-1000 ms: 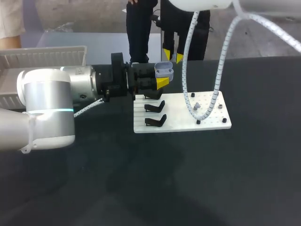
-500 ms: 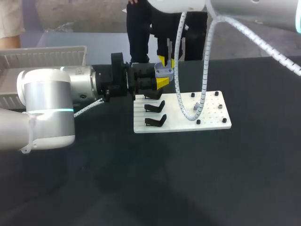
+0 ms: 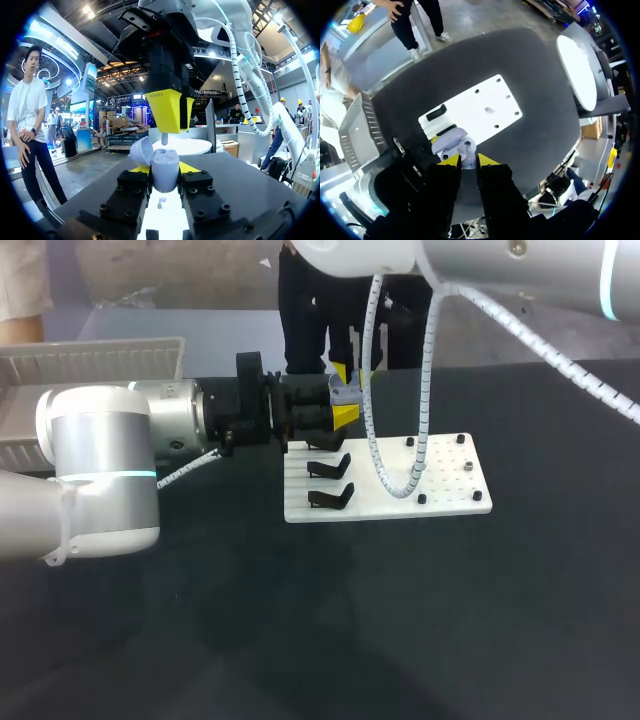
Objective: Pick up each earbud case from the left stands, insert the matching earbuds, close the lid, and place the case in the box.
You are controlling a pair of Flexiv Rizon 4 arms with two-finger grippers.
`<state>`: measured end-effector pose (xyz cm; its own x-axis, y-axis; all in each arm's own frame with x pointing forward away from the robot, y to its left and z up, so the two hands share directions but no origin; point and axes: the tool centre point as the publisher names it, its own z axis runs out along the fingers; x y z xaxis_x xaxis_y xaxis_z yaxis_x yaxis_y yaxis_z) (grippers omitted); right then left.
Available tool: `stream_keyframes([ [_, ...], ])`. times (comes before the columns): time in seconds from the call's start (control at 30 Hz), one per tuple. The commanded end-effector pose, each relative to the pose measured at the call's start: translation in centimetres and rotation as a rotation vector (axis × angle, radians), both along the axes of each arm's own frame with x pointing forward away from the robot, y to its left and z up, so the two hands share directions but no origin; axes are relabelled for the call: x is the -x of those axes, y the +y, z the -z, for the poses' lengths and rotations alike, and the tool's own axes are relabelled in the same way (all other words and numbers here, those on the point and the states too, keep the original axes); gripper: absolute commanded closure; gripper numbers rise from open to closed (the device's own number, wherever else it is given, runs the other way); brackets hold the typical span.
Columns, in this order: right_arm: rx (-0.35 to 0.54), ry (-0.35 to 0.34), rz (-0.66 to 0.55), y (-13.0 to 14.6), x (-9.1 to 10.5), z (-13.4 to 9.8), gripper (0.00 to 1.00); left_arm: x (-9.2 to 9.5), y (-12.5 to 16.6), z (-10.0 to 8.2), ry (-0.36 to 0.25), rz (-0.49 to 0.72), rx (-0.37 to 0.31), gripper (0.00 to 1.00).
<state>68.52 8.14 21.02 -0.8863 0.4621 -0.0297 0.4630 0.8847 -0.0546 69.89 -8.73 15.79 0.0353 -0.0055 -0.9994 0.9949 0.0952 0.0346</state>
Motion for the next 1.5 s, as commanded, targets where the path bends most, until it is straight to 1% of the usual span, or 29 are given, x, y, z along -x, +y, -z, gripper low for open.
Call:
stream_keyframes([
  [0.03,0.007,0.01,0.002,0.2,-0.4,0.1,1.0,0.2,0.0,0.1,-0.005,-0.009,0.004,1.0],
  [0.93,0.02,0.023,0.021,0.0,-0.9,1.0,1.0,0.2,0.0,0.1,-0.005,-0.009,0.004,1.0],
  [1.5,0.027,0.039,0.022,0.0,-0.8,2.0,1.0,0.2,0.0,0.1,-0.005,-0.009,0.004,1.0],
])
